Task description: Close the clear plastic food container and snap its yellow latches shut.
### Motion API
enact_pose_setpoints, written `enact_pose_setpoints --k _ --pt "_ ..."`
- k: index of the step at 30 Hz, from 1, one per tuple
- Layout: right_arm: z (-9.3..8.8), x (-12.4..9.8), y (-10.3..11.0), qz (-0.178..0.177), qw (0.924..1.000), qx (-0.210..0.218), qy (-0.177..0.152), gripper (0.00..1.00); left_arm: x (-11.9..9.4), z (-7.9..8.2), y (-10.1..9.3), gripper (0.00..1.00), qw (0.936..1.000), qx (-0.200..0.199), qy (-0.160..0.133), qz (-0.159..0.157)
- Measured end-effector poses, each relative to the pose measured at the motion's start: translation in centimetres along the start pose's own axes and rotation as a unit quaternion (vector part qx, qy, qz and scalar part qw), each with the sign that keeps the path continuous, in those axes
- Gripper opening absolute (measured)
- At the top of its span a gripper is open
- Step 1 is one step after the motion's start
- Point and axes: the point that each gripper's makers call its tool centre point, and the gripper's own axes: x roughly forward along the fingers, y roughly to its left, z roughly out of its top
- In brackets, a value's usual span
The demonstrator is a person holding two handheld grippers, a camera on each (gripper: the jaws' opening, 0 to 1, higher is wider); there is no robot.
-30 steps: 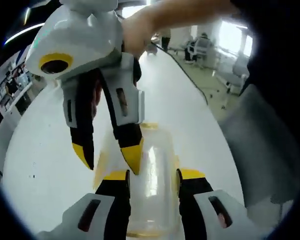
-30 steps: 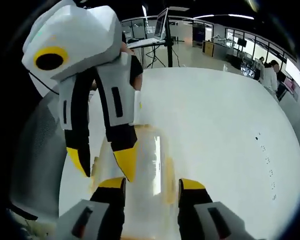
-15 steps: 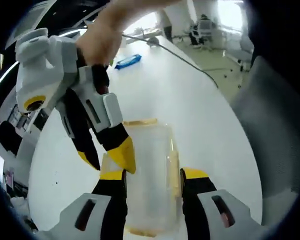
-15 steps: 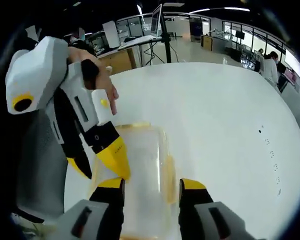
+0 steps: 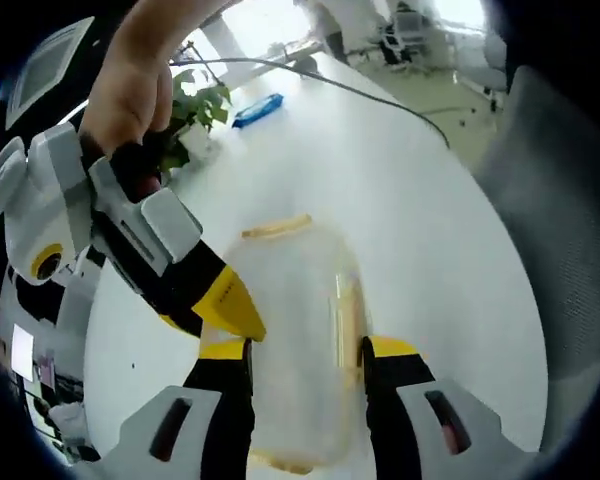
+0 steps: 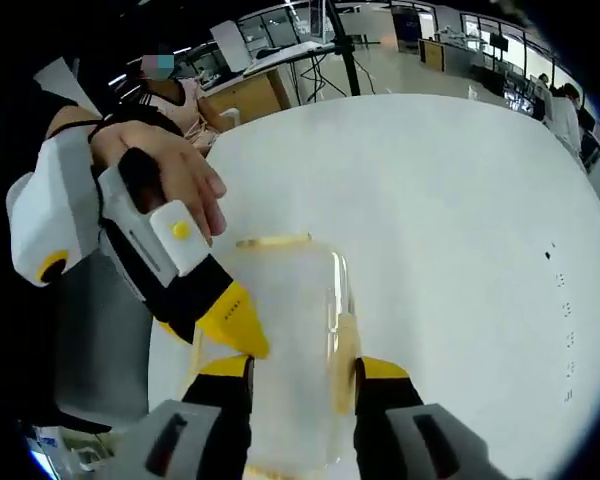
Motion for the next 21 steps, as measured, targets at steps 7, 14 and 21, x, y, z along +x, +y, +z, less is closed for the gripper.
enact_pose_setpoints --k 7,14,21 --pt "-0.2 0.1 0.1 0.019 0.9995 0.004 0.026 0.36 0.5 -0.5 0.2 0.36 0.9993 -0.013 0.024 0.024" --pt "0.4 0.2 0.5 0.045 0.9976 0.003 0.053 0.35 0.0 -0.3 0.2 0.36 0.9997 -0.017 0.01 0.012" --pt "-0.2 -0.1 0.5 0.054 0.9974 0.004 0.048 0.38 0.1 -0.1 0.1 0.39 0.9995 0.001 0.024 0.018"
